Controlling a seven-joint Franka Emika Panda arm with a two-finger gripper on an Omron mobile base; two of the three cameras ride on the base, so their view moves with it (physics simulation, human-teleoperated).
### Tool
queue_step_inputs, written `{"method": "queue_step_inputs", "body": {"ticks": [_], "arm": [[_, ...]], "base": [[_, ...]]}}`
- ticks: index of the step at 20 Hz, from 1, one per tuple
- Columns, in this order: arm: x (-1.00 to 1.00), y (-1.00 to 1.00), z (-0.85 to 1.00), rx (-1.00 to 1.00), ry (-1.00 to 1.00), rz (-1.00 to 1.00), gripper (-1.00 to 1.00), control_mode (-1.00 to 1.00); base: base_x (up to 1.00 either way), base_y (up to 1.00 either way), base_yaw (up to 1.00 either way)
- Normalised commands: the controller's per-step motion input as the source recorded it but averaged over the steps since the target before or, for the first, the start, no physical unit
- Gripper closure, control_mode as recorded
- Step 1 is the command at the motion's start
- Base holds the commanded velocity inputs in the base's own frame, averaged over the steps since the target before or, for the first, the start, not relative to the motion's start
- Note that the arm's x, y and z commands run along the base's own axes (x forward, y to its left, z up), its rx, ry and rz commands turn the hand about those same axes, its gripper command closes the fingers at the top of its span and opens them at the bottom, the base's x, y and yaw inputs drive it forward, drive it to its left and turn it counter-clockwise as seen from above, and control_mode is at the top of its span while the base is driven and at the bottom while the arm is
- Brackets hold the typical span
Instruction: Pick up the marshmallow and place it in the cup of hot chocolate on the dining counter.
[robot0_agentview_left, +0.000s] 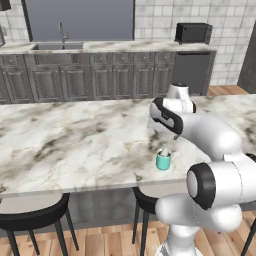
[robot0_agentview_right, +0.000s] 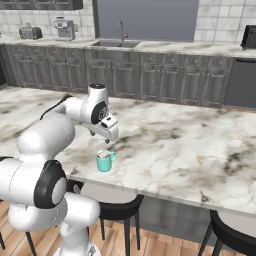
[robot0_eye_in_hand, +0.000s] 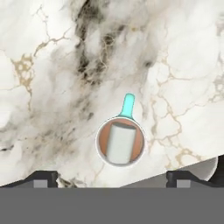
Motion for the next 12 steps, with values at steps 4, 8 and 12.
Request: {"method": "queue_step_inputs", "body": {"ticks": [4, 8, 12], "arm": [[-0.10, 0.00, 0.84, 0.00, -0.11, 0.14, -1.00, -1.00], [-0.36, 0.00, 0.94, 0.00, -0.17, 0.17, -1.00, -1.00], [-0.92, -0.07, 0.55, 0.00, -0.14, 0.16, -1.00, -1.00]], "base": [[0.00, 0.00, 0.00], [0.00, 0.00, 0.00], [0.00, 0.00, 0.00]]}}
